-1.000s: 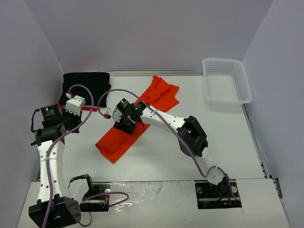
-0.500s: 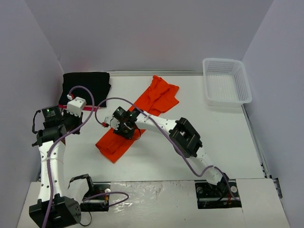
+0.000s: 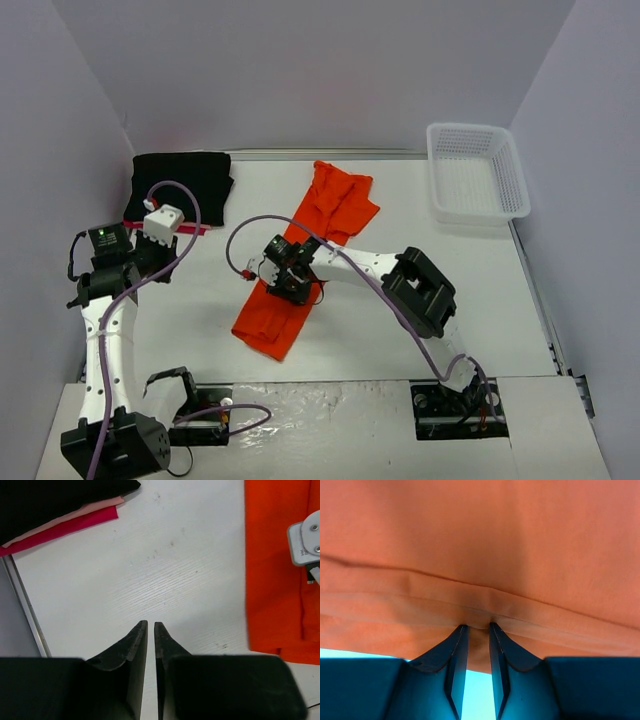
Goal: Fold and stack the t-shirts
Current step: Rotate the tshirt 90 degrees
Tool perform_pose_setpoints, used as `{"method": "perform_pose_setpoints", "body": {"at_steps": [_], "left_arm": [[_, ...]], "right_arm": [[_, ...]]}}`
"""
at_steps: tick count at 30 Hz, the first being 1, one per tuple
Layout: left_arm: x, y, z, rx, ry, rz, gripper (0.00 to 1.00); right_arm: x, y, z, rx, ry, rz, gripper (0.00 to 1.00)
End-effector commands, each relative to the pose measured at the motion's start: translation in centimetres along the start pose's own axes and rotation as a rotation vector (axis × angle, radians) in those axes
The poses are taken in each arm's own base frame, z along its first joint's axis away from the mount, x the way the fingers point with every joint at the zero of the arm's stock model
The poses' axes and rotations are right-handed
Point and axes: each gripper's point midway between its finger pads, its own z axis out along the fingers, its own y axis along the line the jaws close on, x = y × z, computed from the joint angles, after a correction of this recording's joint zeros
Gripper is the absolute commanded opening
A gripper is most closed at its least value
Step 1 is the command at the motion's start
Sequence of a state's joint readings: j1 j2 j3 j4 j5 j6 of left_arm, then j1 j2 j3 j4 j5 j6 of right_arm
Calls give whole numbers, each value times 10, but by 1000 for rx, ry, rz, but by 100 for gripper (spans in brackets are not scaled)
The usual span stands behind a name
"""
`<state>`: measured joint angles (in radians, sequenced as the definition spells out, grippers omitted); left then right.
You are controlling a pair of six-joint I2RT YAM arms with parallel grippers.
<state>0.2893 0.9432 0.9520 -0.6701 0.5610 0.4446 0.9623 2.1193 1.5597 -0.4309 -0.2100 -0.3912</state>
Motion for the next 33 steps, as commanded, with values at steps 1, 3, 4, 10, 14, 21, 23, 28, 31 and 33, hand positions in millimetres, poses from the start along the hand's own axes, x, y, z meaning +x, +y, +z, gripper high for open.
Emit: {"method": "perform_pose_setpoints", "body": {"at_steps": [1,3,4,10,14,21,23,28,31,33], "left_arm": [[-21,-1,-8,20,-62,51,11],[-22,-3,-8,31,-65,51,12],[-22,-5,-8,44,-68,50,13],[-20,-19,-6,130,-71,79,14],[-20,-24,-3,158,-74,94,15],[-21,-29,2,174,-63,102,18],[-21,-29,3,174,-63,92,18],[-26,-21,4,128,-77,80,18],[-25,-16,6,105,-73,52,18],[-25,-14,6,97,-70,20,18]], "right_arm": [[73,4,-16,-21,218,47,21],[81,0,-24,-4,231,54,21],[89,-4,-32,6,247,66,21],[112,-23,-59,52,257,123,22],[122,-37,-68,77,251,175,24],[106,-56,-96,134,176,183,29],[92,-54,-116,139,129,173,31],[75,-31,-151,131,77,118,37],[78,-4,-155,77,79,82,41],[79,11,-155,21,57,69,43]]}}
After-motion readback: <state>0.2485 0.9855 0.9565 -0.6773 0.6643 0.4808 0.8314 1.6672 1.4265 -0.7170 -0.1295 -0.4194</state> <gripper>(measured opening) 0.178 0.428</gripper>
